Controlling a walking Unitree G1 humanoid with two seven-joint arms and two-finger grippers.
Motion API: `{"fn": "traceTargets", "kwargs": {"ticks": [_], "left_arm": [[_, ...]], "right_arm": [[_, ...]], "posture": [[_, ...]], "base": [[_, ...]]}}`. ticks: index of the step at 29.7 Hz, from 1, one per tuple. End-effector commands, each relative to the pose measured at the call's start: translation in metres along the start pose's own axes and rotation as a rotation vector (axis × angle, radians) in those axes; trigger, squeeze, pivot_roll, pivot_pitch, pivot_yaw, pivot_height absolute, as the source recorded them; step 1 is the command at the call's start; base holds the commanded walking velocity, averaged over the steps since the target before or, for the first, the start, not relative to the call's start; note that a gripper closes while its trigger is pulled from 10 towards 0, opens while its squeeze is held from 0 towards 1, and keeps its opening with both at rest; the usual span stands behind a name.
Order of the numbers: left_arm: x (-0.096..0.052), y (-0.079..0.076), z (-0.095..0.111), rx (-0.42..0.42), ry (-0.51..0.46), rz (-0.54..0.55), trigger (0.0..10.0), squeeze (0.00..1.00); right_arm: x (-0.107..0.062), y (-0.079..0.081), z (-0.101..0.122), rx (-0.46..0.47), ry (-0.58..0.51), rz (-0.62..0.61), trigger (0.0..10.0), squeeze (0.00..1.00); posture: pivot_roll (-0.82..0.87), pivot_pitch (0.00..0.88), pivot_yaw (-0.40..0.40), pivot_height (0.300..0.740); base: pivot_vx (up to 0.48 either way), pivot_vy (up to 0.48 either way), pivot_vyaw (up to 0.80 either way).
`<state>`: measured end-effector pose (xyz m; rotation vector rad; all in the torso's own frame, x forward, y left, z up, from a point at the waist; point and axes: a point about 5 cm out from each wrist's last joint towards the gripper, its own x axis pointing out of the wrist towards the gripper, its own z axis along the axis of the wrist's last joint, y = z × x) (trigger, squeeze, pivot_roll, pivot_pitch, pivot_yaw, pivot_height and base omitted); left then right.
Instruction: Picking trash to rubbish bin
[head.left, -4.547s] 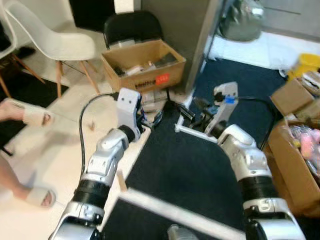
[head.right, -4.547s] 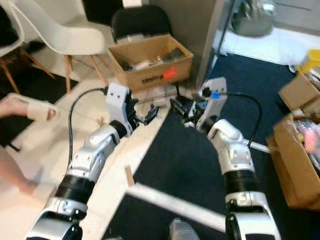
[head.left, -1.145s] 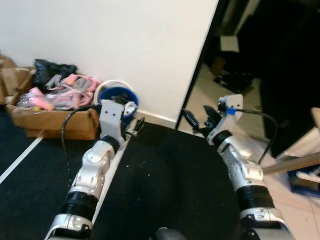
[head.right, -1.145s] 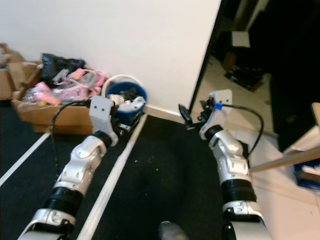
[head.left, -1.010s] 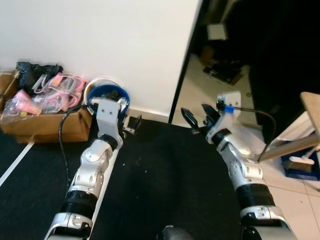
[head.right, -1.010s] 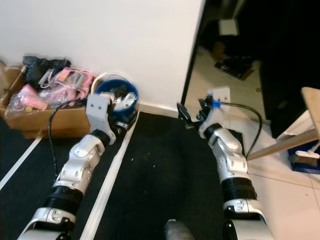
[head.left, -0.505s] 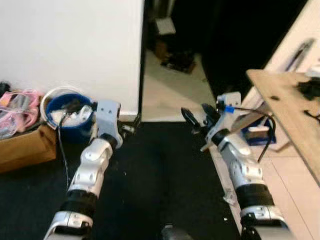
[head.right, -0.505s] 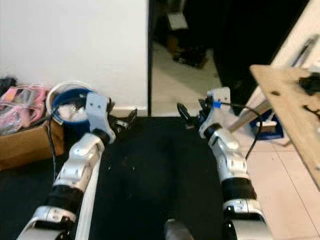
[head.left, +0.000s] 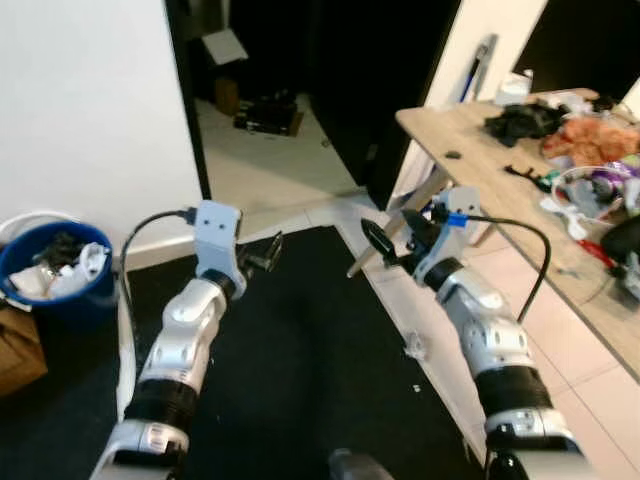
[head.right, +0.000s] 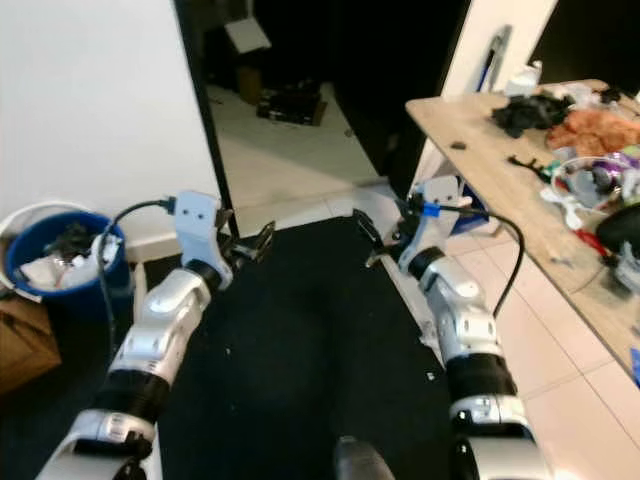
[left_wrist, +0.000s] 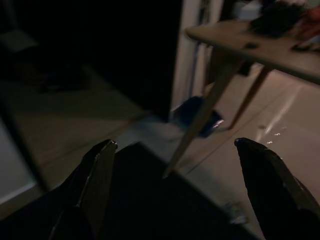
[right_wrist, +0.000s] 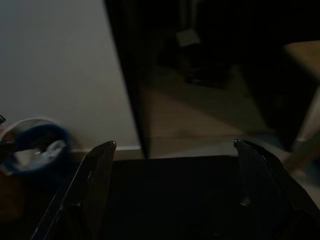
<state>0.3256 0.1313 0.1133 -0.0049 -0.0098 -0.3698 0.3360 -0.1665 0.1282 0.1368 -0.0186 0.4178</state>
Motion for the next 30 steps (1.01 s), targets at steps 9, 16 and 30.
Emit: {"fn": "traceTargets", "kwargs": {"ticks": [9,16,30], "left_arm": [[-0.0001,-0.0030,-0.0022,0.027,0.015,-0.017,10.0,0.00],[0.0004,-0.0029,-0.0014,0.037,0.006,-0.016,10.0,0.00],[-0.0006,-0.0044,0.0000,0.033,-0.018,-0.049,10.0,0.00]], "right_arm": [[-0.0011,-0.0013,-0.0005,-0.005,0.002,-0.003,10.0,0.00],[-0.0008,-0.0016,-0.0003,-0.007,0.002,-0.003,10.0,0.00],[-0.0012,-0.0016,0.0000,-0.009,0.000,-0.005,10.0,0.00]], "posture": [[-0.07,0.000,-0.042,0.740],[-0.07,0.000,-0.042,0.740],[-0.07,0.000,-0.041,0.740]], "base": [[0.000,0.000,-0.79],[0.000,0.000,-0.79],[0.000,0.000,-0.79]]}}
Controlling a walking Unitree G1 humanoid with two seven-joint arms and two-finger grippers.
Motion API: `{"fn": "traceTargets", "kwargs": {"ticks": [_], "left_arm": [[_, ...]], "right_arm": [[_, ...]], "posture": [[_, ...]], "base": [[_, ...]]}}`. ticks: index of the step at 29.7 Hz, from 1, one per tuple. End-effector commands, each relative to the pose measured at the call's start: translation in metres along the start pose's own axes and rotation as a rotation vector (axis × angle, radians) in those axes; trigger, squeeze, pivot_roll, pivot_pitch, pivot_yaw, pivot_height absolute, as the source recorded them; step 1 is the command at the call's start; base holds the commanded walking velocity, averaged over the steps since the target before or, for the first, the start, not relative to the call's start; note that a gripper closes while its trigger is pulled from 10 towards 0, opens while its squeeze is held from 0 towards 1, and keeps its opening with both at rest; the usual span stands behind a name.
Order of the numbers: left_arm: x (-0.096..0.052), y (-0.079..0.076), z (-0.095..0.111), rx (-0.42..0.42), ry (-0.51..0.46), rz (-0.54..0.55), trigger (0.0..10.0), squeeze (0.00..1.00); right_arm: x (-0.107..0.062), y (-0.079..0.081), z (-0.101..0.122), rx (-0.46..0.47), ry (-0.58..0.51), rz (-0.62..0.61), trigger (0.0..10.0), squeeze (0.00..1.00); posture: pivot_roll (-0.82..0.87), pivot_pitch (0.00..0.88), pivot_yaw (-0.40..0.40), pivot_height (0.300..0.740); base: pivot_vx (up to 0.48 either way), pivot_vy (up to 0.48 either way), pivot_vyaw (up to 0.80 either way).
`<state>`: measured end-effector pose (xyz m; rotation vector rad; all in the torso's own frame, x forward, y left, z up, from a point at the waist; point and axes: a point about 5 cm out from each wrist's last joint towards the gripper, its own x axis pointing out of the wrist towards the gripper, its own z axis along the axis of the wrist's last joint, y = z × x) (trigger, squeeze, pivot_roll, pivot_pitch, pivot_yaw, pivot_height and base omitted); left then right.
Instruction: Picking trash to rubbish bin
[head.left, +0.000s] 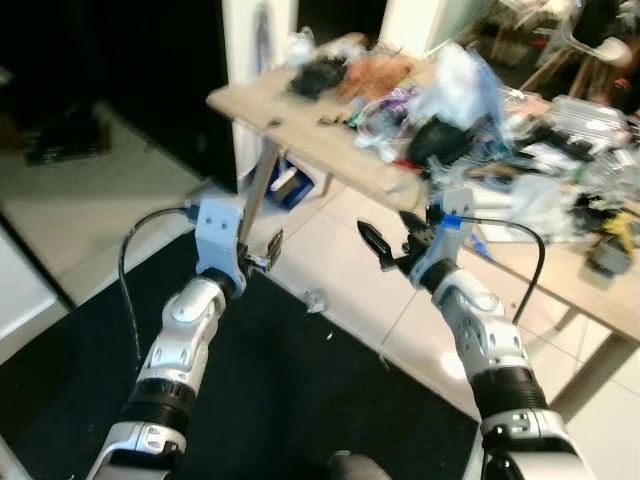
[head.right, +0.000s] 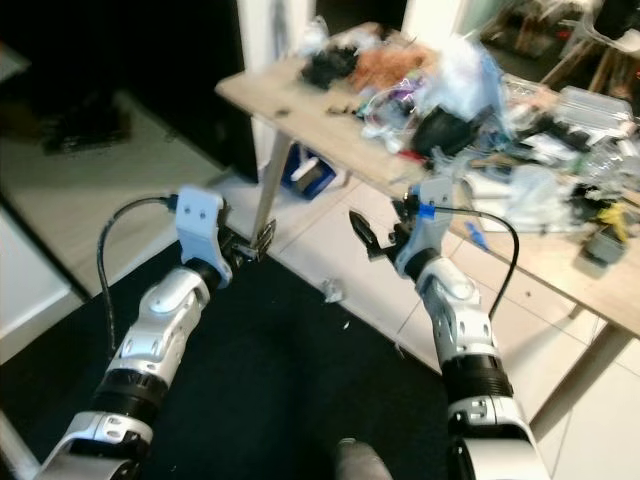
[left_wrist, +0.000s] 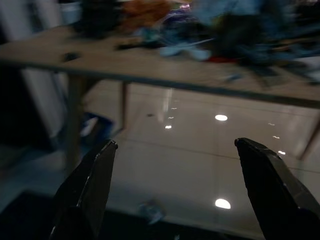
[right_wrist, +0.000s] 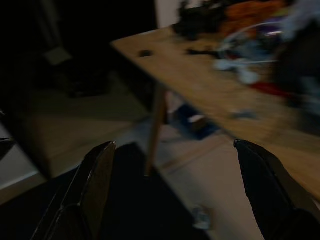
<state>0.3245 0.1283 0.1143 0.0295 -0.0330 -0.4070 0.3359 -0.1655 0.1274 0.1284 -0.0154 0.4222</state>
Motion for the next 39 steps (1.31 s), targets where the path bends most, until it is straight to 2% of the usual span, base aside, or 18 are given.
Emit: {"fn": "traceTargets", "kwargs": {"ticks": [1,11,20,39], "left_arm": [[-0.0008,-0.0015,-0.0010,-0.006,-0.002,-0.014,10.0,0.00],[-0.0015,-0.0029,-0.0011,-0.038,-0.008,-0.038,10.0,0.00],[-0.0020,-0.0036,-0.0006,-0.045,-0.015,-0.052,10.0,0.00],[-0.0032,-0.0053,0.0010,-0.046,-0.023,-0.078,10.0,0.00]], "right_arm": [[-0.0015,-0.0025,0.0008,-0.001,-0.006,-0.010,10.0,0.00],[-0.0017,-0.0031,0.0009,-0.001,-0.008,-0.013,10.0,0.00],[-0.0024,-0.0038,0.0017,0.015,-0.011,0.002,10.0,0.00],[-0.0030,-0.0050,0.0026,0.024,-0.010,0.005,10.0,0.00]], "posture": [[-0.07,0.000,-0.040,0.740],[-0.07,0.000,-0.041,0.740],[-0.07,0.000,-0.042,0.740],[-0.07,0.000,-0.044,0.740]], "base": [[0.000,0.000,-0.79],[0.000,0.000,-0.79],[0.000,0.000,0.00],[0.261,0.000,0.00]]}}
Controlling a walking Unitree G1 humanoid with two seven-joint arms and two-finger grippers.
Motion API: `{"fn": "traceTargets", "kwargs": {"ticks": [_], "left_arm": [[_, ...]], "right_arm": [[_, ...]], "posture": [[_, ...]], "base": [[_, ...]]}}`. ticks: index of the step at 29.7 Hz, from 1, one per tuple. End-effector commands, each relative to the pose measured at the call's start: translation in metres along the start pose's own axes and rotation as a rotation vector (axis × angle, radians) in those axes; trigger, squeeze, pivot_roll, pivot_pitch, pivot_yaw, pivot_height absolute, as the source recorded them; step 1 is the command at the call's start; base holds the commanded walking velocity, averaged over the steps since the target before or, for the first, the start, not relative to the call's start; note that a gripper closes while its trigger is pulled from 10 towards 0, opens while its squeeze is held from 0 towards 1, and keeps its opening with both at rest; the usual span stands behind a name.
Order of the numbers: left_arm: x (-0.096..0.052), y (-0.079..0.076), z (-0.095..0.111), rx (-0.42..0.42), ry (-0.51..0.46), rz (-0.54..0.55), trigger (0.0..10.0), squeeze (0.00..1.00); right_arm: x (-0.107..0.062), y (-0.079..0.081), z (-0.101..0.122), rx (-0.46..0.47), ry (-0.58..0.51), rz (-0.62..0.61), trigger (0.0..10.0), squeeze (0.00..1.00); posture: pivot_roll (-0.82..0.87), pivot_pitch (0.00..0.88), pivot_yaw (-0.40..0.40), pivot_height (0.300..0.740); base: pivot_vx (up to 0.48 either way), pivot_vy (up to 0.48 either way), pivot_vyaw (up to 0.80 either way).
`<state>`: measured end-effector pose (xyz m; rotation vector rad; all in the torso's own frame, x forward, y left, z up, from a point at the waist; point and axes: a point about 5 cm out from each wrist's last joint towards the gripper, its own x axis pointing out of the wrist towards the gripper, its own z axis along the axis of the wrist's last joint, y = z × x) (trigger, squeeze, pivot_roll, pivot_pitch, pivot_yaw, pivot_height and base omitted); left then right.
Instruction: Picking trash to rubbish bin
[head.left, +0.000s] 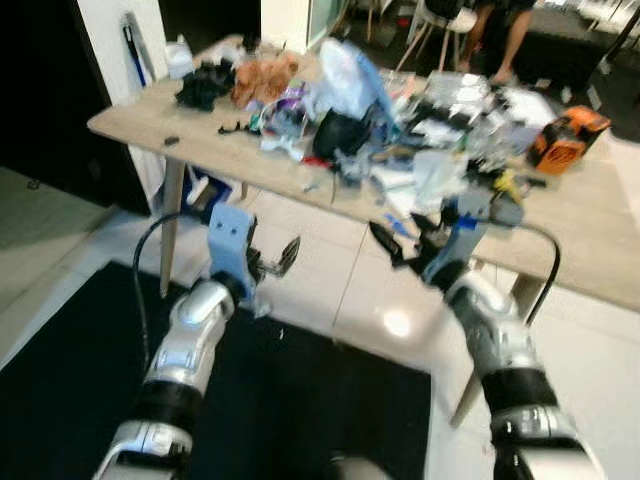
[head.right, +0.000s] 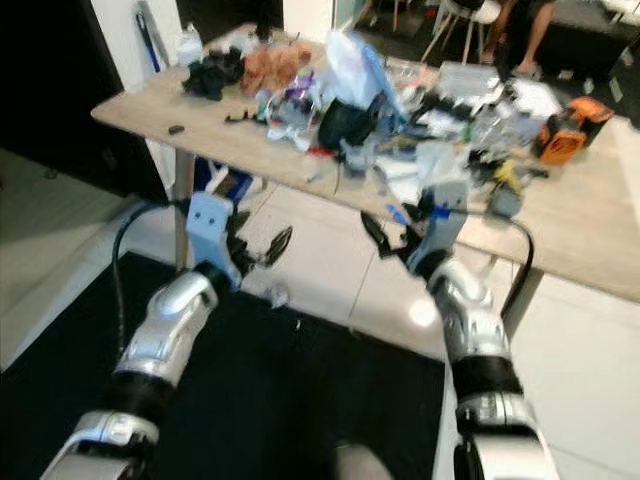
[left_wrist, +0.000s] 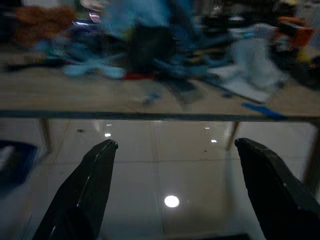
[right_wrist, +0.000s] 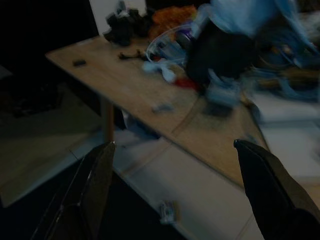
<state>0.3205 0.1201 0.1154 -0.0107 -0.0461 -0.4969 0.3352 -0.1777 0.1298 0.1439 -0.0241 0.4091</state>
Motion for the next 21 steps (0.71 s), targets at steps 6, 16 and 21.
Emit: {"fn": "traceTargets", "kwargs": {"ticks": [6,16,21], "left_arm": [[-0.0033,0.0031,0.0003,-0.008,-0.003,0.007,10.0,0.00],[-0.0033,0.0026,0.0016,-0.010,-0.011,0.000,10.0,0.00],[-0.0034,0.0018,0.0034,-0.012,-0.020,-0.008,10.0,0.00]], "right_arm": [[0.0024,0.0053,-0.0014,0.012,0.005,0.016,10.0,0.00],[0.0027,0.0061,-0.0020,0.011,0.016,0.026,10.0,0.00],[0.0026,0.0061,-0.0019,0.007,0.015,0.024,10.0,0.00]], "posture": [[-0.07,0.000,-0.043,0.740],[-0.07,0.000,-0.044,0.740],[-0.07,0.000,-0.043,0.740]], "base": [[0.277,0.000,0.00],[0.283,0.000,-0.47],[0.285,0.000,-0.77]]}}
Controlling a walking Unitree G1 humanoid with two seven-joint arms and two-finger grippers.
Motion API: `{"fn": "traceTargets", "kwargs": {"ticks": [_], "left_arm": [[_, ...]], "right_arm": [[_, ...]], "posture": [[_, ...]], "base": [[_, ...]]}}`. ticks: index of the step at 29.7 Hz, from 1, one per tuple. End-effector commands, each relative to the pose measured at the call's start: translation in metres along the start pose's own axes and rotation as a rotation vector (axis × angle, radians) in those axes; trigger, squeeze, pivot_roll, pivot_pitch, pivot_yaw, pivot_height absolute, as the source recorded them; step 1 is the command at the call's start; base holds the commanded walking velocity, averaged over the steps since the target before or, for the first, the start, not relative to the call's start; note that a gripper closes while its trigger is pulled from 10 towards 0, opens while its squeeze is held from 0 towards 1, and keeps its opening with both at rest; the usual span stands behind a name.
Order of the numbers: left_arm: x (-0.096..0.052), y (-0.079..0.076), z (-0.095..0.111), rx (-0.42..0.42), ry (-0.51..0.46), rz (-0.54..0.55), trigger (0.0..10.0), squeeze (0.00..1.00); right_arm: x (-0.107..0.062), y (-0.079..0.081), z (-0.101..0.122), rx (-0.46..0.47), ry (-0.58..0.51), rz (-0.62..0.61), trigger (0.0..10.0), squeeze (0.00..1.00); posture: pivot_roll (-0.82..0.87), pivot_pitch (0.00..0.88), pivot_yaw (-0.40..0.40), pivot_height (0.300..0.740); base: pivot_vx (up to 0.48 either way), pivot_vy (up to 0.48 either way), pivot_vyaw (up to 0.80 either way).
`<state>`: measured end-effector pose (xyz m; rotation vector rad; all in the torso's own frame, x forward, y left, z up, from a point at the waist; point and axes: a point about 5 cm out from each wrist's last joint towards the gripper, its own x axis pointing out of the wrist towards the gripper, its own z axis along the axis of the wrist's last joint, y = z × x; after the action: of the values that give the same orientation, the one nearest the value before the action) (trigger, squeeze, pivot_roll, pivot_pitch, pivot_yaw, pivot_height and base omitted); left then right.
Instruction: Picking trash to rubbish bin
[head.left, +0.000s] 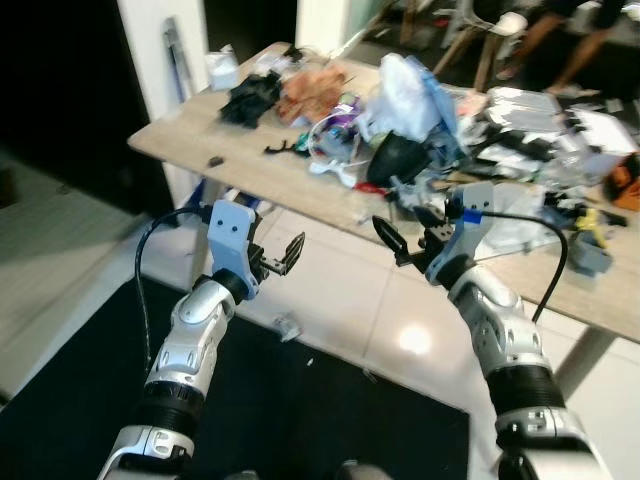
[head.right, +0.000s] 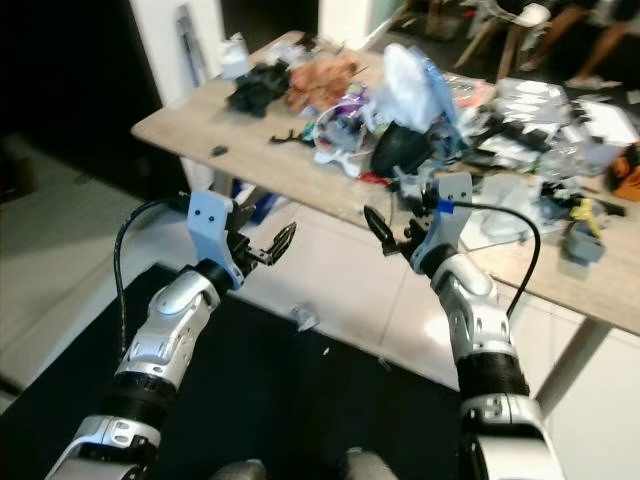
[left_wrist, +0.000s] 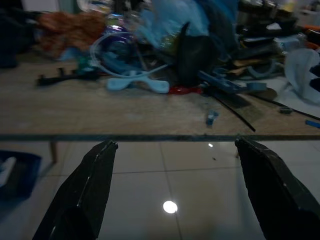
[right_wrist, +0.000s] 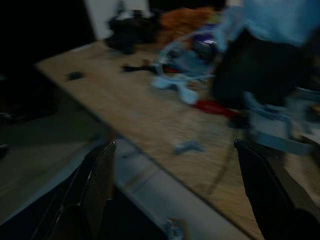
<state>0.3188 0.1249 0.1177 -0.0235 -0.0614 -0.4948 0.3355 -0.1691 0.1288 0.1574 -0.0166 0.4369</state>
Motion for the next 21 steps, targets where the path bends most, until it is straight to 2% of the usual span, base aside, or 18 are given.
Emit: {"fn": "traceTargets", "kwargs": {"ticks": [1,11,21], "left_arm": [[0.0002,-0.0016,0.0009,-0.003,-0.002,-0.010,10.0,0.00],[0.0009,-0.0021,0.0027,-0.001,-0.012,-0.020,10.0,0.00],[0.0007,-0.0034,0.0044,0.001,-0.021,-0.031,10.0,0.00]], "right_arm": [[-0.0010,-0.0015,0.0004,-0.008,0.009,-0.004,10.0,0.00],[-0.0008,-0.0017,0.0007,-0.007,0.006,-0.006,10.0,0.00],[-0.0016,-0.0014,0.0008,-0.020,0.002,-0.005,10.0,0.00]], "posture": [[-0.07,0.000,-0.043,0.740],[-0.07,0.000,-0.044,0.740],[-0.07,0.000,-0.044,0.740]], "base": [[0.285,0.000,-0.77],[0.290,0.000,-0.71],[0.316,0.000,0.00]]}}
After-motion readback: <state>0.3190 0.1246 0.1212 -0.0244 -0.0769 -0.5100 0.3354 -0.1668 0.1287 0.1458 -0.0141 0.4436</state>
